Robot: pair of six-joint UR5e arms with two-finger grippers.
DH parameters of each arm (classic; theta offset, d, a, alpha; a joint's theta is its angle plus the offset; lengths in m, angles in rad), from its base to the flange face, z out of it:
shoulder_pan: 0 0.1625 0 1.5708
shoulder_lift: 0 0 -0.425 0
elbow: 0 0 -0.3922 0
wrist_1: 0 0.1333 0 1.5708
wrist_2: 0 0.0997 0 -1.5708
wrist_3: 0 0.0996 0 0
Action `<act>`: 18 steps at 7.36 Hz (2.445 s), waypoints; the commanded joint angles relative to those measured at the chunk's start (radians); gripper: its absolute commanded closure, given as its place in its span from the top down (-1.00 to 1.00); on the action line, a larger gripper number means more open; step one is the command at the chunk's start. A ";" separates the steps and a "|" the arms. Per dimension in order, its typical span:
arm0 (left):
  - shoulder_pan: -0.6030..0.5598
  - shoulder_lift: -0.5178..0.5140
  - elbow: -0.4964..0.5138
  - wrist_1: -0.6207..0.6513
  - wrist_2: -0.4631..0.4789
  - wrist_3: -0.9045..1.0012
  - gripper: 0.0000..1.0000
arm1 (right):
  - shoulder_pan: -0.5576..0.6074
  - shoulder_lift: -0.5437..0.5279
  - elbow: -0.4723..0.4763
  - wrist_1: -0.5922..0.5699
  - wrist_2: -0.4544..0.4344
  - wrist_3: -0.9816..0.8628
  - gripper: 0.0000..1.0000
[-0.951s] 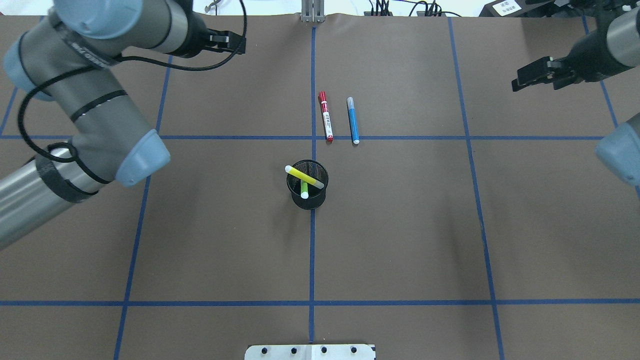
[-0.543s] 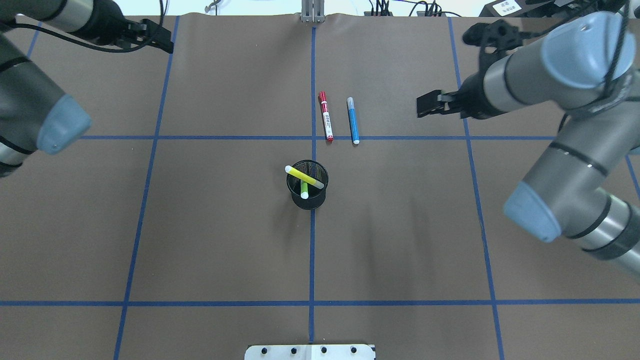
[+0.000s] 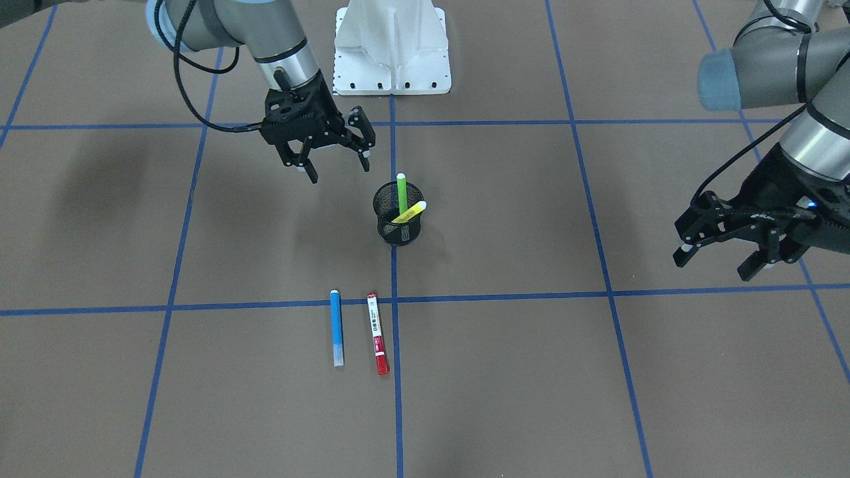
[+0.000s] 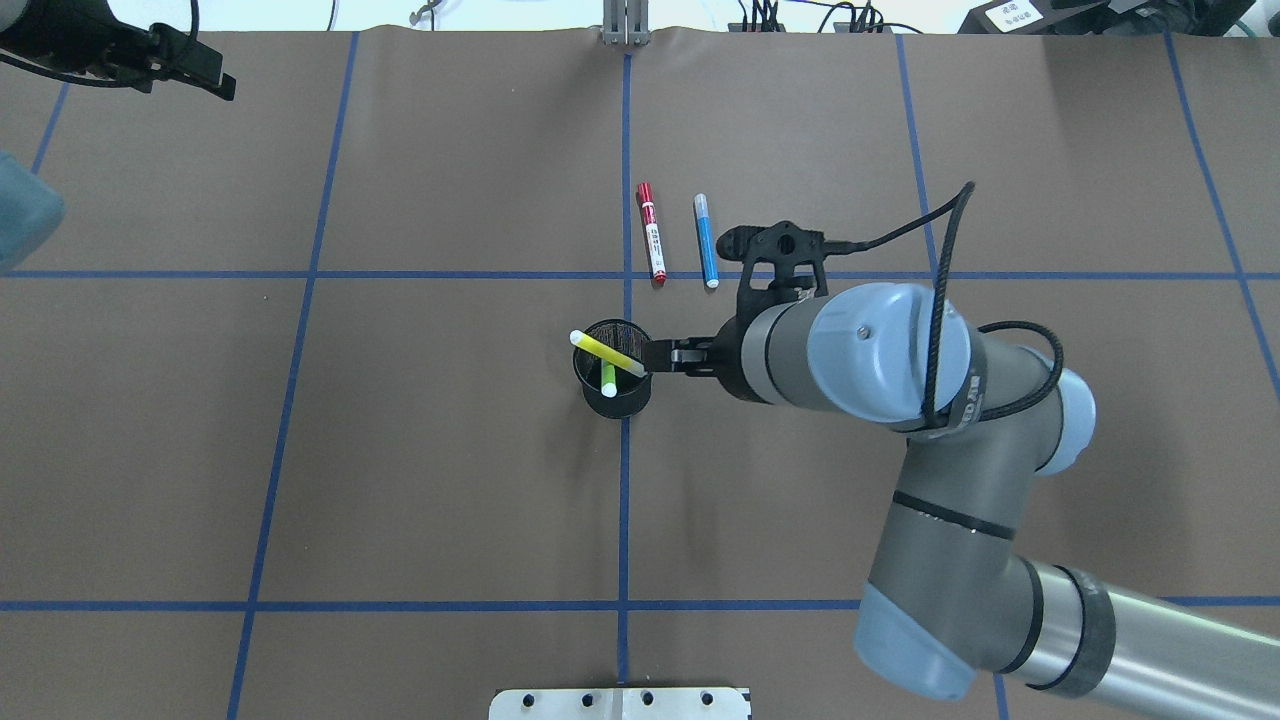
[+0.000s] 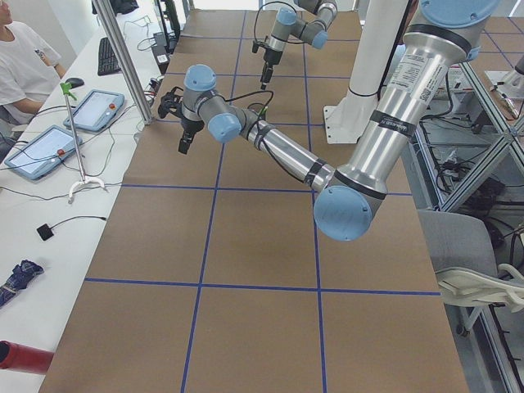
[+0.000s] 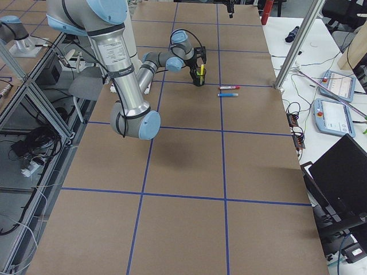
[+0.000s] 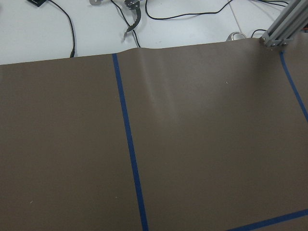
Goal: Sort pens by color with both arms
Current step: 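Lower the right gripper over the cup toward the yellow highlighter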
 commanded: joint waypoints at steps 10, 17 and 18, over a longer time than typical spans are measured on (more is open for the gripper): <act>-0.001 0.040 0.001 -0.011 -0.004 0.003 0.95 | -0.119 0.230 -0.179 -0.196 -0.221 -0.157 0.31; -0.001 0.040 0.004 -0.011 0.001 0.003 0.96 | -0.122 0.233 -0.179 -0.198 -0.241 -0.166 -0.40; -0.001 0.038 0.004 -0.011 0.001 0.001 0.96 | -0.122 0.230 -0.179 -0.198 -0.244 -0.166 -0.65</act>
